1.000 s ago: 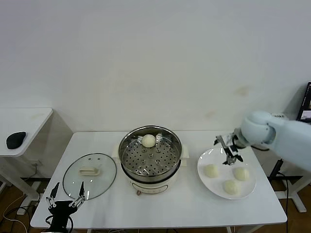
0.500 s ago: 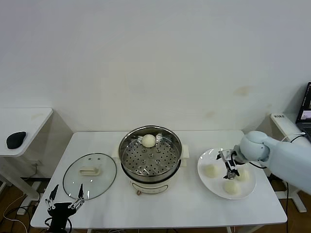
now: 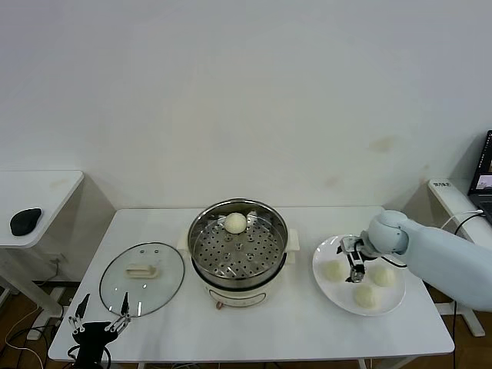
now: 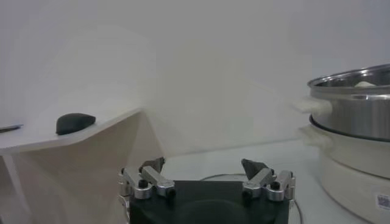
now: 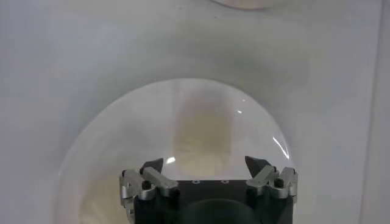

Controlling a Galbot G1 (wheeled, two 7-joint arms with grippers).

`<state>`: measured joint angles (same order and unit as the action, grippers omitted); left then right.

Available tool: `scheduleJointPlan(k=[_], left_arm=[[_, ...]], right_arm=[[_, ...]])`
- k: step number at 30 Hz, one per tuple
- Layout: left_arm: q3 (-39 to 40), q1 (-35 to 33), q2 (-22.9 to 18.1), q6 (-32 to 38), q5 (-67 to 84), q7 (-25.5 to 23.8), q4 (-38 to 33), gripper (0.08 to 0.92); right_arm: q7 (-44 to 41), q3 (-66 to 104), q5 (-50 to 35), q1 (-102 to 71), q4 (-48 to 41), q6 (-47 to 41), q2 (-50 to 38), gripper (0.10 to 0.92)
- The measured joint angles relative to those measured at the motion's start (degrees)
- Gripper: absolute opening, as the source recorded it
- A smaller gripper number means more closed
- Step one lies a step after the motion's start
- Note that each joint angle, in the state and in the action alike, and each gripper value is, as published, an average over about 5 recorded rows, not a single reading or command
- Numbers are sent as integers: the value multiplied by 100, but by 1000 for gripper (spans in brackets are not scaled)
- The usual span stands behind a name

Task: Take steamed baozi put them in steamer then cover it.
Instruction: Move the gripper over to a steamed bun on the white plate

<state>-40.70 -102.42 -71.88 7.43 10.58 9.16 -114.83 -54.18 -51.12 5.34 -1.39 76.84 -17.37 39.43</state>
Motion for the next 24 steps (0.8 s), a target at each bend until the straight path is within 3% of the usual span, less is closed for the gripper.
scheduleJointPlan(k=[10,19,24], left_arm=[[19,6,-3,-1,-1,-7,16,823],[16,1,-17,0,-4,-5,4,823],[11,-21,-31,9,-5,-3,3,823]], right_arm=[[-1,133,19,-144,-346,6,288,800],[-92,162,73,-126,-444,-23,341,631],[-161,167,66,-70,-468,-24,313,604]])
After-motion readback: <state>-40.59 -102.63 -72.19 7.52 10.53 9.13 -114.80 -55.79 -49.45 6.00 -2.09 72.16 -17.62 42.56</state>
